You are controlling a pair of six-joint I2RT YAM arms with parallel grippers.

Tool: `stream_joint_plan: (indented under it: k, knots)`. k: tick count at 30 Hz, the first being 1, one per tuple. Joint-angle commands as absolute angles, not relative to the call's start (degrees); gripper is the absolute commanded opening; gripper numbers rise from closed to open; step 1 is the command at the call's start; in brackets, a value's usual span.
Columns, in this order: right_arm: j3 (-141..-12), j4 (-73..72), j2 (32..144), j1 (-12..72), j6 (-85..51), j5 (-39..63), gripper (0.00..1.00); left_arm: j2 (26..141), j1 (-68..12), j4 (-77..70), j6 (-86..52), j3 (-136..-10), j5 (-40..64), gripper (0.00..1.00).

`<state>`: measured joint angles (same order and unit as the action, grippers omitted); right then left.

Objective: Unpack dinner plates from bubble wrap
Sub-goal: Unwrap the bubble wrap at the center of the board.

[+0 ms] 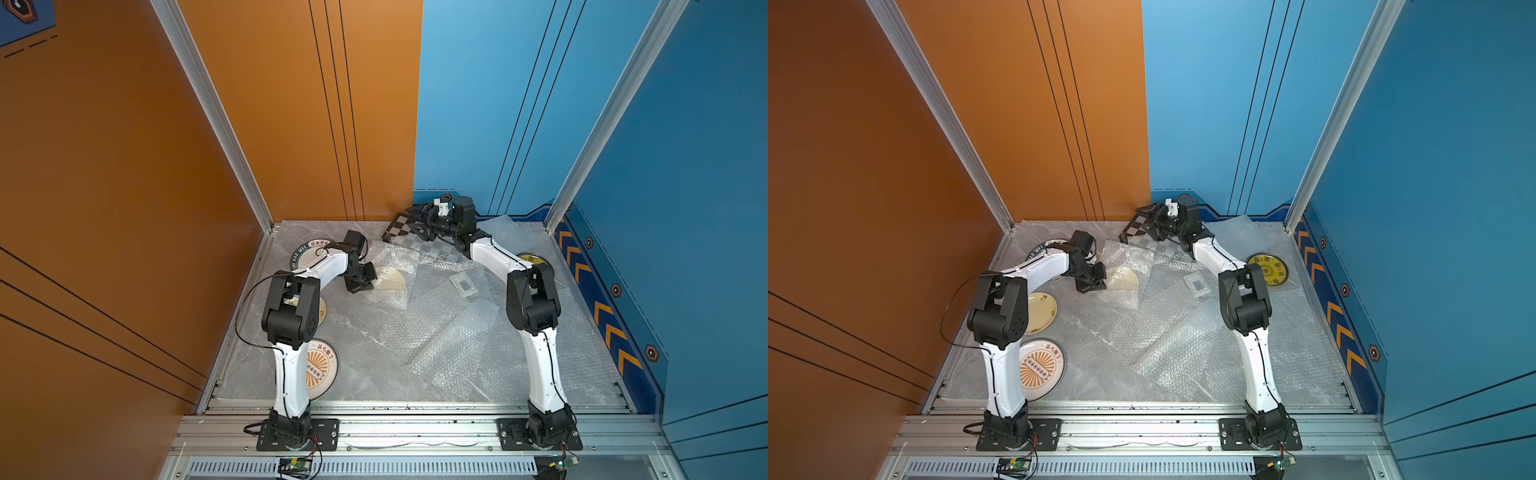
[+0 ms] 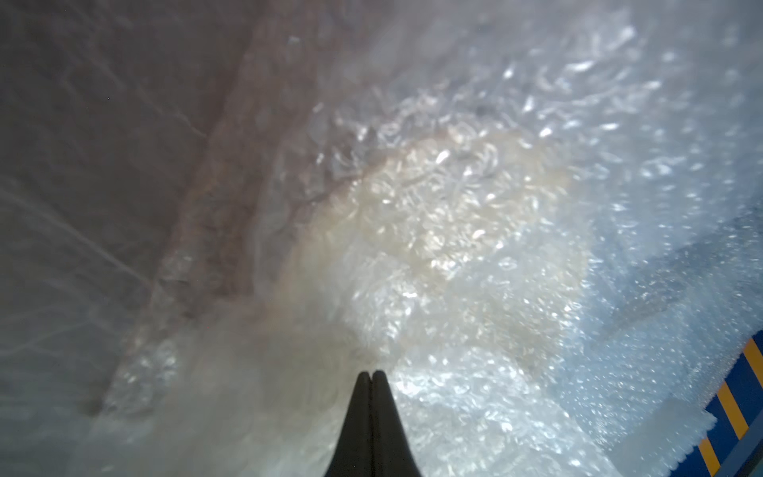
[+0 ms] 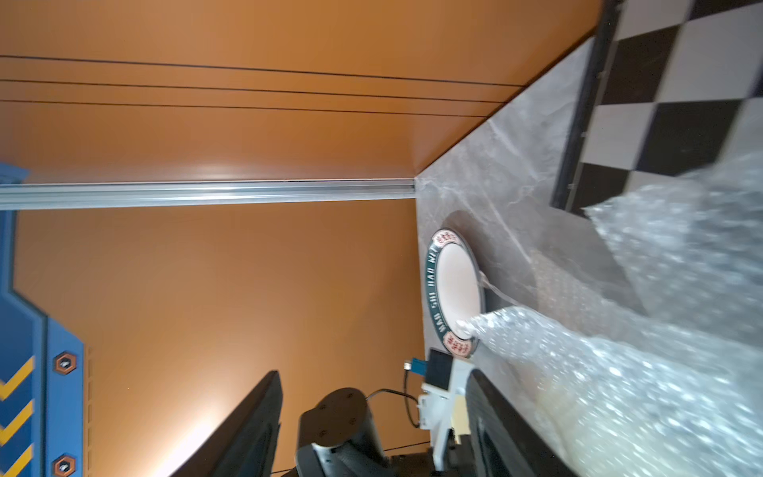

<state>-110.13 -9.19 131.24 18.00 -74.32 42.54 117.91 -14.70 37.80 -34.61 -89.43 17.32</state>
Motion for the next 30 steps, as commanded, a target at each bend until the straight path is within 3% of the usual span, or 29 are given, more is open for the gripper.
stream_joint_plan:
  k: [1,7,14,20,30]
  knots:
    - [-112.7,16.0,124.4,17.1,-56.3,39.6,0.72,113.6,-14.5,39.4,-33.3,-92.2,20.8,0.00]
    - [-105.1,23.5,119.6,20.3,-49.1,45.5,0.66,110.1,-14.1,39.4,-34.5,-92.4,24.3,0.07]
    - [-103.7,27.1,124.2,26.9,-45.5,46.6,0.56,104.3,-12.1,39.1,-36.4,-88.5,24.6,0.20]
    - [-103.3,28.0,127.7,29.5,-42.8,45.1,0.39,98.4,-8.9,38.1,-37.7,-82.8,25.8,0.21]
    - [-97.0,33.5,124.1,33.9,-35.5,43.7,0.36,91.0,-5.7,37.9,-37.6,-75.1,26.1,0.21]
